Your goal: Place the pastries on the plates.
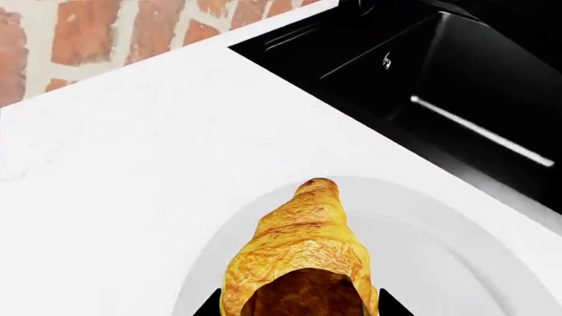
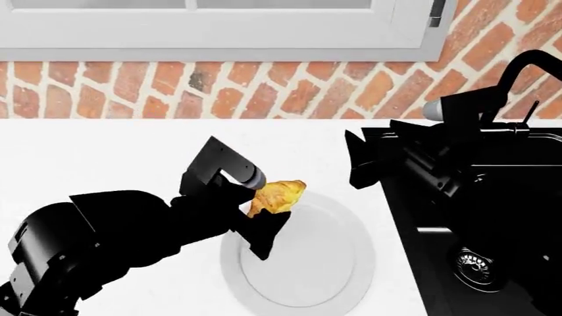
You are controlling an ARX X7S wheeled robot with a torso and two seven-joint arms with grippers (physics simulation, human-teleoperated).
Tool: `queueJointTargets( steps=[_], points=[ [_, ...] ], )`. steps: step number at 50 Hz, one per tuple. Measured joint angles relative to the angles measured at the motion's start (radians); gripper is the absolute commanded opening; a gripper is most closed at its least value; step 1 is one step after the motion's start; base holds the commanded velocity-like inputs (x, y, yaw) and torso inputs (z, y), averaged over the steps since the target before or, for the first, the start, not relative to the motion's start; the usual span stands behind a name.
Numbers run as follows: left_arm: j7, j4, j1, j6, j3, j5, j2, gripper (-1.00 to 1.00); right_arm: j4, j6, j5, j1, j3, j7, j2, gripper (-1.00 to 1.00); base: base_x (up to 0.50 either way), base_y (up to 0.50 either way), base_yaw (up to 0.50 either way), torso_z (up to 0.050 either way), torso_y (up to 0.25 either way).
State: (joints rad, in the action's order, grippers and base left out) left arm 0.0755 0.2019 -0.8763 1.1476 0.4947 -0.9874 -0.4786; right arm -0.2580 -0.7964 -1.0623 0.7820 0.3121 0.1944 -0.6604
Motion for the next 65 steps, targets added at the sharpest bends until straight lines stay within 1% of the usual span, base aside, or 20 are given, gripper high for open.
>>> queueJointTargets(
  steps=[7, 16, 39, 40, 65],
  points=[
    [0.029, -0.031, -0.015, -0.007, 0.044, 0.016, 0.032, -1.00, 0.000, 0.006, 0.002, -0.002, 0.001, -0.001, 0.002, 1.00, 0.00, 0.00, 0.00, 0.000, 0.000],
    [0.047, -0.035, -0.023, -0.002, 0.078, 0.016, 0.052, -1.00, 0.000, 0.012, 0.002, -0.008, -0.002, 0.000, 0.000, 1.00, 0.00, 0.00, 0.00, 0.000, 0.001],
    [0.069, -0.010, -0.024, 0.019, 0.124, -0.008, 0.060, -1.00, 0.007, 0.014, -0.003, -0.016, 0.000, 0.003, 0.000, 1.00, 0.00, 0.00, 0.00, 0.000, 0.000],
    [0.069, -0.011, -0.025, 0.020, 0.125, -0.008, 0.061, 1.00, 0.007, 0.014, -0.003, -0.016, 0.000, 0.003, -0.001, 1.00, 0.00, 0.00, 0.00, 0.000, 0.000],
    [0.042, -0.010, -0.032, 0.014, 0.123, -0.021, 0.059, 1.00, 0.011, 0.021, -0.002, -0.025, 0.000, 0.006, -0.003, 1.00, 0.00, 0.00, 0.00, 0.000, 0.000]
  ],
)
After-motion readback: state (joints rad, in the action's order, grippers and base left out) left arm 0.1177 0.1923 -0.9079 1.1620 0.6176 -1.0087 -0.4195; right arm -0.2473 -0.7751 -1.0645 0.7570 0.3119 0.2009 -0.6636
